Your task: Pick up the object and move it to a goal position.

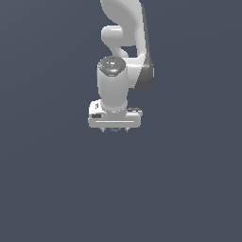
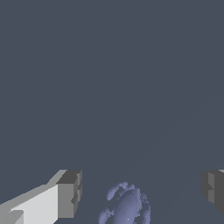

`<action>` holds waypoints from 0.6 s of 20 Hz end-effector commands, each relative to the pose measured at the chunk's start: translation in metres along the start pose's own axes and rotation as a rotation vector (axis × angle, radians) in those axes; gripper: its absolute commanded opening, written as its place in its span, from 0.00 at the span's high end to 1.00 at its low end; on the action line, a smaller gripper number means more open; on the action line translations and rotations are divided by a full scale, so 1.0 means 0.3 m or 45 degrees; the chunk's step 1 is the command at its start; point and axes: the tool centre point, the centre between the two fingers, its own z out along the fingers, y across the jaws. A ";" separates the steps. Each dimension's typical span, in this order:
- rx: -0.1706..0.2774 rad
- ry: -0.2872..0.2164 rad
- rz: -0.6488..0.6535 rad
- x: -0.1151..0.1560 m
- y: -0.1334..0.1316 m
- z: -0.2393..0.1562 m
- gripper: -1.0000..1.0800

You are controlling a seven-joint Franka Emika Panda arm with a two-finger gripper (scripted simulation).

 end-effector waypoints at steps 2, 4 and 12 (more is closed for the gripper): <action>0.001 0.000 0.024 -0.021 0.002 0.018 0.04; 0.002 0.000 0.045 -0.039 0.003 0.032 0.04; 0.008 -0.001 0.176 -0.159 0.009 0.118 0.04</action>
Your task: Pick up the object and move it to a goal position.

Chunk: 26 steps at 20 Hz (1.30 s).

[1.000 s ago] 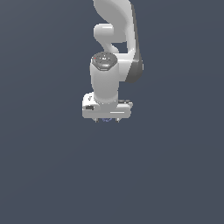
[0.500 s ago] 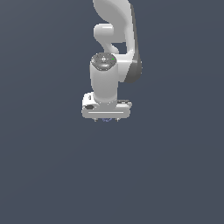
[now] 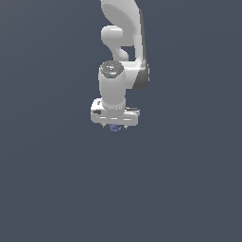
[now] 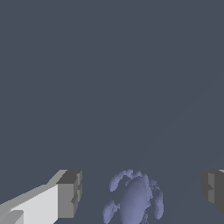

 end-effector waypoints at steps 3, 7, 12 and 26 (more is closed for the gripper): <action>0.003 -0.001 0.098 -0.093 0.016 0.059 0.04; 0.005 -0.001 0.177 -0.171 0.030 0.103 0.04; 0.006 -0.001 0.249 -0.245 0.043 0.139 0.04; 0.006 -0.002 0.297 -0.297 0.051 0.178 0.04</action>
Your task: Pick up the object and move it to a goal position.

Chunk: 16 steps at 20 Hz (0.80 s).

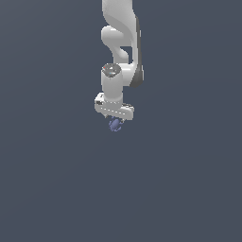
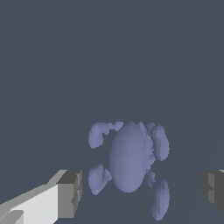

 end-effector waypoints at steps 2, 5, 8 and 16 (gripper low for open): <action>0.000 -0.001 0.001 -0.002 0.001 0.028 0.04; 0.000 0.000 0.002 -0.005 0.002 0.071 0.04; 0.000 0.000 0.003 -0.006 0.003 0.117 0.04; 0.000 0.000 0.004 -0.006 0.002 0.161 1.00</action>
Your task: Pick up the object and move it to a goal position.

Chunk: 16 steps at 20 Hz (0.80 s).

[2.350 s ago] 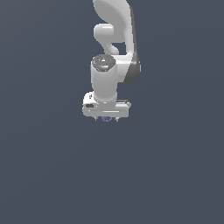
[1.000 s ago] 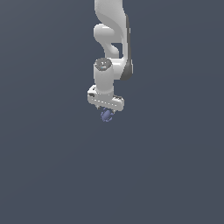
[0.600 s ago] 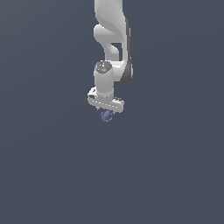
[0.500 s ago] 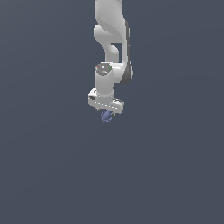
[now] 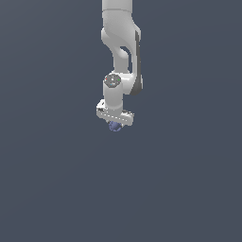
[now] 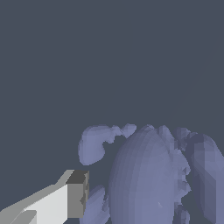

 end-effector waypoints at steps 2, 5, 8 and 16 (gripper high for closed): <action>-0.002 -0.003 0.003 -0.002 0.005 0.006 1.00; -0.002 -0.003 0.003 -0.002 0.005 0.006 1.00; -0.002 -0.003 0.003 -0.002 0.005 0.006 1.00; 0.001 0.003 0.001 0.034 0.019 -0.018 1.00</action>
